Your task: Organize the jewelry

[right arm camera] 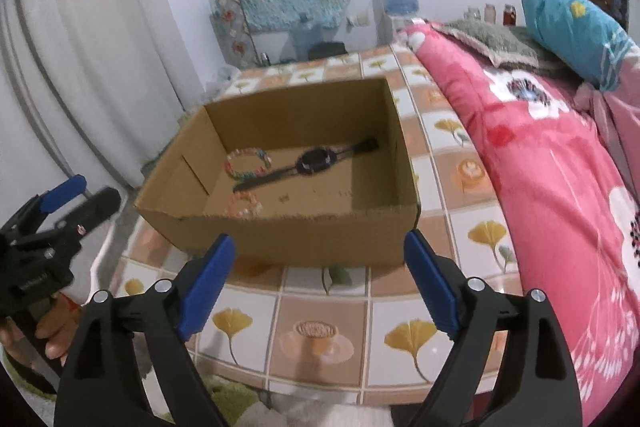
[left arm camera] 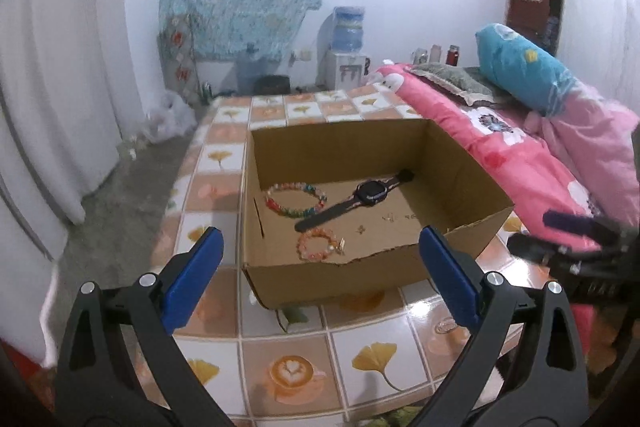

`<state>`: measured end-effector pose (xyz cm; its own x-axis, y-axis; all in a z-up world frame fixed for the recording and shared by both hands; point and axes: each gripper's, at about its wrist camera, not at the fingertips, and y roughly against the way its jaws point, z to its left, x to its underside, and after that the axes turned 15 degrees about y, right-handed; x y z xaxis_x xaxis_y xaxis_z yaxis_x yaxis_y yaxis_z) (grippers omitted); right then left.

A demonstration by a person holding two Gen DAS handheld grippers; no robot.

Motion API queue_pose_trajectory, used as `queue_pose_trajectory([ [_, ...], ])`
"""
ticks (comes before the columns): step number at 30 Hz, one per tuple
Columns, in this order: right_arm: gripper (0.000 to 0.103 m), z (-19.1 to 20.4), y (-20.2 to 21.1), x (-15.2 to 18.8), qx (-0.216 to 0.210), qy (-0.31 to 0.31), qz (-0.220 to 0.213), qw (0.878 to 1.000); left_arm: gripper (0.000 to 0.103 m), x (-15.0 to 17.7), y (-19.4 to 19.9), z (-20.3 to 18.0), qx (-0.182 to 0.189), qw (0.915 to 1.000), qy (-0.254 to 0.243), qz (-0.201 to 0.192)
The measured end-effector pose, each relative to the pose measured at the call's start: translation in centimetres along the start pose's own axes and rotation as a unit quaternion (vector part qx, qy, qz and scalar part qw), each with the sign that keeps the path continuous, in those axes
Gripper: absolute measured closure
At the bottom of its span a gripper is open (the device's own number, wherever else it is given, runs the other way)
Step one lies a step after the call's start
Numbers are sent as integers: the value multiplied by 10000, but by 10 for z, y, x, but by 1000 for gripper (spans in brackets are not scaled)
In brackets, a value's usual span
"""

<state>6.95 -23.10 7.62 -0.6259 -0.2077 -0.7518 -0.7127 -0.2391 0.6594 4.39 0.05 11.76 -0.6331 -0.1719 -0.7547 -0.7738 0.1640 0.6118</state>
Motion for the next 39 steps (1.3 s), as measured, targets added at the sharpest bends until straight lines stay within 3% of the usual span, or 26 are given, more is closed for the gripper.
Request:
queue_pose_trajectory([
  [3, 18, 4, -8, 4, -23, 19, 151, 9999, 8, 4, -12, 3, -195, 9995, 94, 239],
  [6, 18, 8, -16, 4, -57, 83, 272, 9996, 8, 9, -23, 6, -770, 9964, 196, 307],
  [8, 18, 9, -21, 3, -96, 120, 337, 9993, 8, 11, -30, 10, -944, 9942, 339, 389],
  [18, 18, 5, -45, -2, -196, 67, 625, 9978, 8, 15, -52, 9, -1136, 9884, 468, 891],
  [39, 18, 5, -70, -14, -287, -62, 930, 9952, 8, 17, -79, 13, -1119, 9816, 591, 1430],
])
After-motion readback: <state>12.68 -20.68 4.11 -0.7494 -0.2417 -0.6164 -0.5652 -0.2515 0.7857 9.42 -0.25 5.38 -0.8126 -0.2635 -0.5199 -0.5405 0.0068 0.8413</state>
